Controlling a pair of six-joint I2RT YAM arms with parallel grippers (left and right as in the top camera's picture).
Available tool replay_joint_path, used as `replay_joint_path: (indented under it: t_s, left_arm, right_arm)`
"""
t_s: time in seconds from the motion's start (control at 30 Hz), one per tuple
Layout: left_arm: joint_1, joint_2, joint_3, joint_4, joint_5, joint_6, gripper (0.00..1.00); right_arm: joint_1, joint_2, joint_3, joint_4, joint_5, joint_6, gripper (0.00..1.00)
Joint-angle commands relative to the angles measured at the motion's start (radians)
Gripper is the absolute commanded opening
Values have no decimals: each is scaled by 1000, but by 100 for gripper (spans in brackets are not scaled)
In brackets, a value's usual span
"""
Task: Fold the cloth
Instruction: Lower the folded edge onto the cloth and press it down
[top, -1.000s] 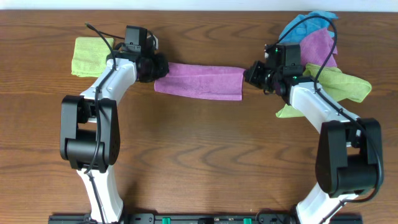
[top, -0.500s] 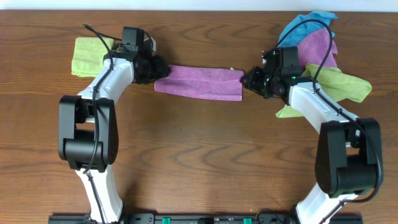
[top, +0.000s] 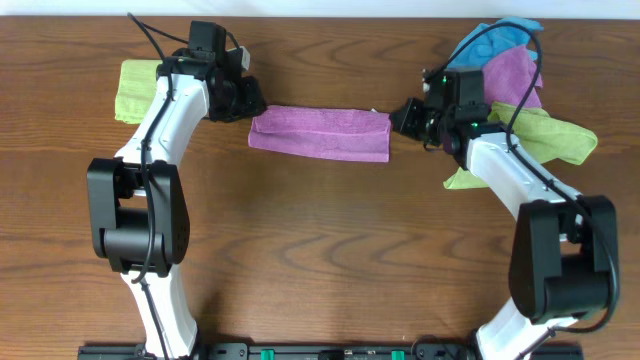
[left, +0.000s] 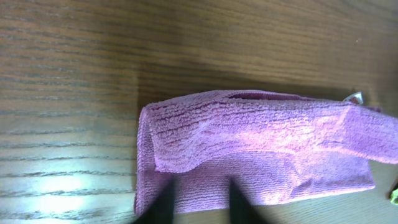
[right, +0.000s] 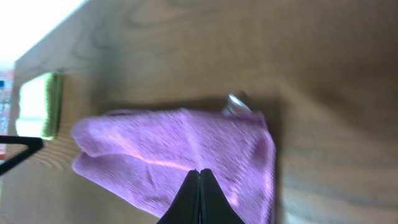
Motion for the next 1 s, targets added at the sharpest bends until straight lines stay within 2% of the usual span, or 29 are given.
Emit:
replay_joint_path:
  t_s: [0.0,0.17,0.3,0.63,0.97]
  left_arm:
    - [-6,4,16,-5,-26,19,6]
    - [-48,5,14,32,-204,-3,6]
    - [-87,5,14,46,-276,-3,6]
    - [-105,5,14,39,-275,-3,6]
    - [-106,18,-8,63,-274,-3,6]
  right_arm:
    - [35,-30,14,22,59,-50,1]
    - [117,-2,14,28,283,-100,2]
    - [166,31,14,27,418,-103,2]
    - [177,173,14,44,433,-98,2]
    - [184,176,14,28,413,-88,2]
